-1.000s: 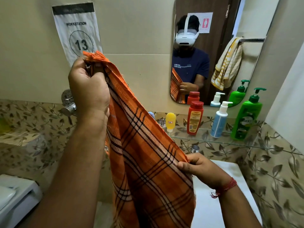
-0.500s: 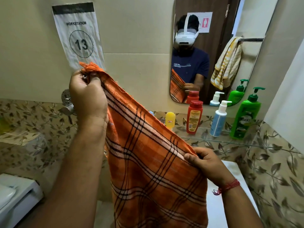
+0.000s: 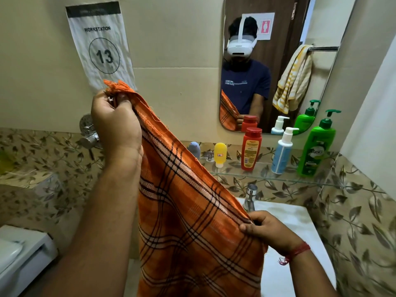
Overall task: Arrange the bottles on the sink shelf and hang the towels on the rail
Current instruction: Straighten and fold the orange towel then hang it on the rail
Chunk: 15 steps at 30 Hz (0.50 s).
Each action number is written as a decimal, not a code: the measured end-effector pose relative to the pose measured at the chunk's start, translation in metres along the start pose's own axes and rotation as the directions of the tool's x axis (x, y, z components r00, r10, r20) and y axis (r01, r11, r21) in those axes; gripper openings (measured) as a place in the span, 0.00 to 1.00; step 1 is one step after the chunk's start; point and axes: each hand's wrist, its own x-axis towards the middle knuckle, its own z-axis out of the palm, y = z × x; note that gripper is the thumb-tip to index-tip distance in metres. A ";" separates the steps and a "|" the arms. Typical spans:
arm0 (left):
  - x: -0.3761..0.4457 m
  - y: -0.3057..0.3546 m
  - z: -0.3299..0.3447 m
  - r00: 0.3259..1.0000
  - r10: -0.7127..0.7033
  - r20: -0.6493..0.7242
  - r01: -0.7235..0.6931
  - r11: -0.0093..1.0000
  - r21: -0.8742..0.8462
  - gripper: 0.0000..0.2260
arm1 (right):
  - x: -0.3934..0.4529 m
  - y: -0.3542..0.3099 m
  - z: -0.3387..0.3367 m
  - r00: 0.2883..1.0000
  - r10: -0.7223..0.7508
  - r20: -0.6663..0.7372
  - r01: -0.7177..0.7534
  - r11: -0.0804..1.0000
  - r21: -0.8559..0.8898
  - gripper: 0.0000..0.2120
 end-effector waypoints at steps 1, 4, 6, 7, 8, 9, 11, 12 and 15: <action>0.000 0.001 -0.001 1.000 -0.002 -0.010 0.002 1.000 -0.005 0.09 | -0.001 0.000 -0.001 1.000 0.010 0.006 -0.010 1.000 -0.018 0.27; 0.000 0.005 -0.005 1.000 0.002 -0.029 -0.002 1.000 -0.013 0.10 | -0.004 0.001 -0.003 0.999 0.030 0.019 -0.028 0.997 -0.066 0.24; 0.000 0.006 -0.008 1.000 -0.002 -0.022 0.002 1.000 -0.006 0.10 | -0.009 -0.002 -0.002 0.999 0.032 0.015 -0.031 0.996 -0.078 0.22; -0.002 0.006 -0.009 1.000 -0.002 -0.007 0.002 1.000 0.008 0.09 | -0.010 -0.005 0.000 1.000 0.025 0.001 -0.025 0.997 -0.071 0.21; -0.004 0.005 -0.010 1.000 0.006 0.024 -0.007 0.999 0.036 0.08 | -0.011 -0.009 0.001 1.000 0.006 -0.031 -0.007 0.999 -0.052 0.20; -0.006 0.003 -0.010 0.997 0.023 0.076 -0.031 0.995 0.100 0.07 | -0.012 -0.015 0.004 0.997 -0.028 -0.074 0.026 0.999 -0.030 0.19; -0.016 -0.007 -0.012 0.969 0.048 0.243 -0.122 0.946 0.302 0.05 | -0.015 -0.034 0.010 0.981 -0.114 -0.159 0.118 0.993 0.011 0.17; -0.022 -0.015 -0.014 0.942 0.023 0.334 -0.153 0.917 0.368 0.05 | -0.016 -0.045 0.014 0.973 -0.145 -0.177 0.153 0.988 0.030 0.16; -0.049 -0.035 -0.022 0.841 -0.108 0.530 -0.185 0.863 0.471 0.05 | -0.020 -0.075 0.029 0.965 -0.217 -0.147 0.218 0.976 -0.013 0.17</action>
